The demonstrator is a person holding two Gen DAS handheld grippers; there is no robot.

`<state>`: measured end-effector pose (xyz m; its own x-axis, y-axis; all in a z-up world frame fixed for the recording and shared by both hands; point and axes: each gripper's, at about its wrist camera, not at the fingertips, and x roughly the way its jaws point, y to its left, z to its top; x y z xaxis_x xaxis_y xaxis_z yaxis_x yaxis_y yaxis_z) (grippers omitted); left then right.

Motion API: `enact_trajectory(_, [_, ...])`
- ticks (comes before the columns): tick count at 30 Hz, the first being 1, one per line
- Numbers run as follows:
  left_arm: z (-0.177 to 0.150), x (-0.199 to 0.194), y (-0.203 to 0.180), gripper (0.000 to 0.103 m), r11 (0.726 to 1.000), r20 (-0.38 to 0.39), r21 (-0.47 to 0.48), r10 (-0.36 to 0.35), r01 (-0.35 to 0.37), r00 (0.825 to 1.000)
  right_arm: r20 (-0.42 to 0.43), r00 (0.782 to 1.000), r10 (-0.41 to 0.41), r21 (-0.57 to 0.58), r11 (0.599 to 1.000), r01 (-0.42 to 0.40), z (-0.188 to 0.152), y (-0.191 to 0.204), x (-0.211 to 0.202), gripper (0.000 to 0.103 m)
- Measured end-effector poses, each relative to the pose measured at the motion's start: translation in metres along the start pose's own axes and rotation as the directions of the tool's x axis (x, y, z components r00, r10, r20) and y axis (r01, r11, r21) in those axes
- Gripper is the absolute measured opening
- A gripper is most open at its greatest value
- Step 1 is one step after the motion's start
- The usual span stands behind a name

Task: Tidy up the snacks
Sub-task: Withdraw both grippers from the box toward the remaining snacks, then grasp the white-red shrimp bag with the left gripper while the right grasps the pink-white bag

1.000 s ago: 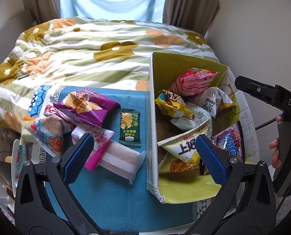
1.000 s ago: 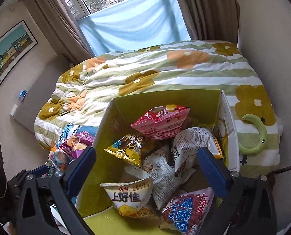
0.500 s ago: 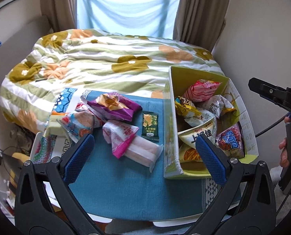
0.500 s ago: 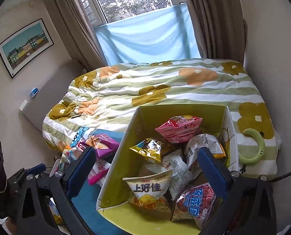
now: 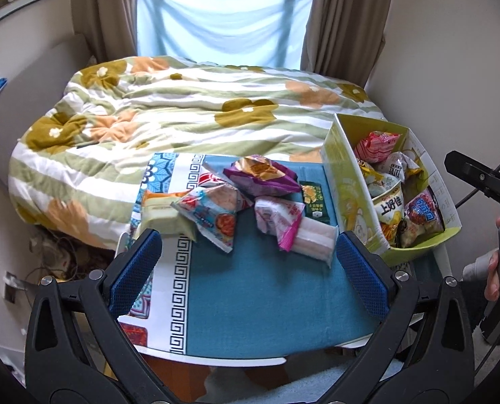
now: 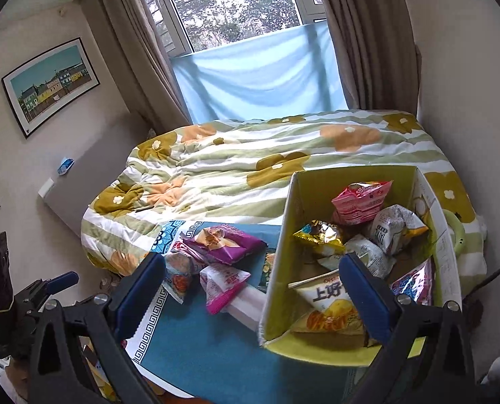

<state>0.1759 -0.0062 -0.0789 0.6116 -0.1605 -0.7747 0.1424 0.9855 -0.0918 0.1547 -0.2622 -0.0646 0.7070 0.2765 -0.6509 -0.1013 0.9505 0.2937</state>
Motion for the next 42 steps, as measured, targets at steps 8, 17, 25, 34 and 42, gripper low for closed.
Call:
enact_trajectory(8, [0.007, 0.012, 0.061, 0.102, 0.997, -0.024, 0.052, -0.055, 0.057, 0.998, 0.002, 0.996, -0.091, 0.055, 0.994, 0.09, -0.036, 0.06, 0.023, 0.103])
enact_trajectory(17, [0.031, 0.064, 0.094, 0.102, 0.988, -0.095, 0.089, -0.116, 0.124, 0.989, -0.055, 0.987, -0.152, 0.066, 0.986, 0.156, -0.069, 0.105, 0.074, 0.103])
enact_trajectory(25, [0.052, 0.145, 0.082, 0.102, 0.983, -0.174, 0.124, -0.111, 0.134, 0.978, -0.107, 0.968, -0.226, 0.017, 0.973, 0.229, -0.088, 0.117, 0.14, 0.103])
enact_trajectory(34, [0.043, 0.231, 0.057, 0.102, 0.967, -0.289, 0.228, -0.048, 0.118, 0.956, -0.152, 0.942, -0.297, -0.019, 0.954, 0.298, -0.106, 0.098, 0.208, 0.103])
enact_trajectory(42, [0.038, 0.257, 0.037, 0.101, 0.936, -0.304, 0.343, 0.035, 0.075, 0.952, -0.13, 0.932, -0.339, -0.058, 0.941, 0.334, -0.108, 0.094, 0.23, 0.103])
